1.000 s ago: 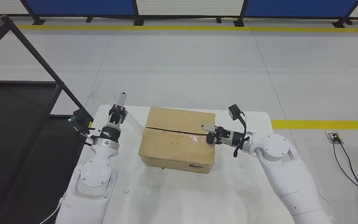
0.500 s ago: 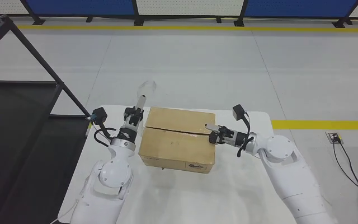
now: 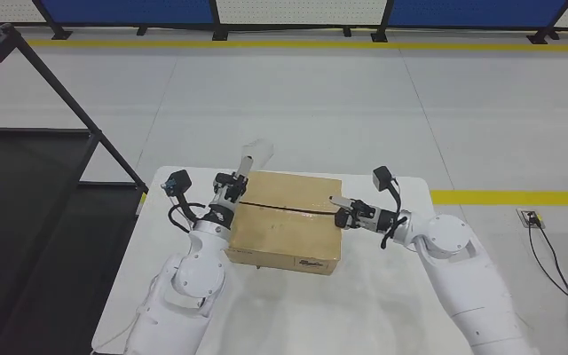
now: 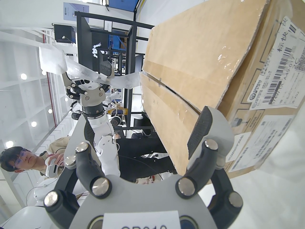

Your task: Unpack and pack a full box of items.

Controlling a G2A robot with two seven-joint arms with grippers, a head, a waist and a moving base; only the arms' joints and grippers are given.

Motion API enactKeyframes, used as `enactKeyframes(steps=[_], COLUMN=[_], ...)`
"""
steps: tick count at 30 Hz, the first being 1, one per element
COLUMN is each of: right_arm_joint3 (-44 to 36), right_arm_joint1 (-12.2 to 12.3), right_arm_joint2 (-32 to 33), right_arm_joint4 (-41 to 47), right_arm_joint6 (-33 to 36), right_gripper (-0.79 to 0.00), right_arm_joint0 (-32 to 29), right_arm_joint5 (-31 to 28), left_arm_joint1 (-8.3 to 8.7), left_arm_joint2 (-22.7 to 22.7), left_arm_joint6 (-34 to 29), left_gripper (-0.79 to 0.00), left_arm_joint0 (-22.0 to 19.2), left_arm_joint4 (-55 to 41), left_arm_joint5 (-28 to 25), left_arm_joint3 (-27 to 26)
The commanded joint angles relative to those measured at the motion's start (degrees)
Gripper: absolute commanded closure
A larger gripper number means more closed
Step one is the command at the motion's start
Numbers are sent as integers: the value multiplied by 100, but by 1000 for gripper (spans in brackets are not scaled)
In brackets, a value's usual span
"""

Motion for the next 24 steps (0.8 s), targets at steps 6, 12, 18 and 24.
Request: enactKeyframes(steps=[6, 12, 18, 24], right_arm_joint3=[104, 145, 121, 163], right_arm_joint1=[24, 56, 95, 115], right_arm_joint2=[21, 62, 122, 122], right_arm_joint4=[90, 141, 205, 279], right_arm_joint6=[13, 36, 108, 160], right_gripper=[-785, -785, -785, -785], right_arm_joint0=[-5, -47, -98, -84], right_arm_joint5=[-87, -166, -223, -249], left_arm_joint1=[-86, -179, -267, -341], left_arm_joint2=[265, 486, 645, 751], left_arm_joint6=[-55, -19, 19, 73], left_gripper=[-785, -785, -785, -785], left_arm_joint0=[-263, -496, -662, -739], left_arm_joint4=[121, 144, 145, 162], left_arm_joint5=[64, 107, 126, 84], left_arm_joint3=[311, 664, 992, 1161])
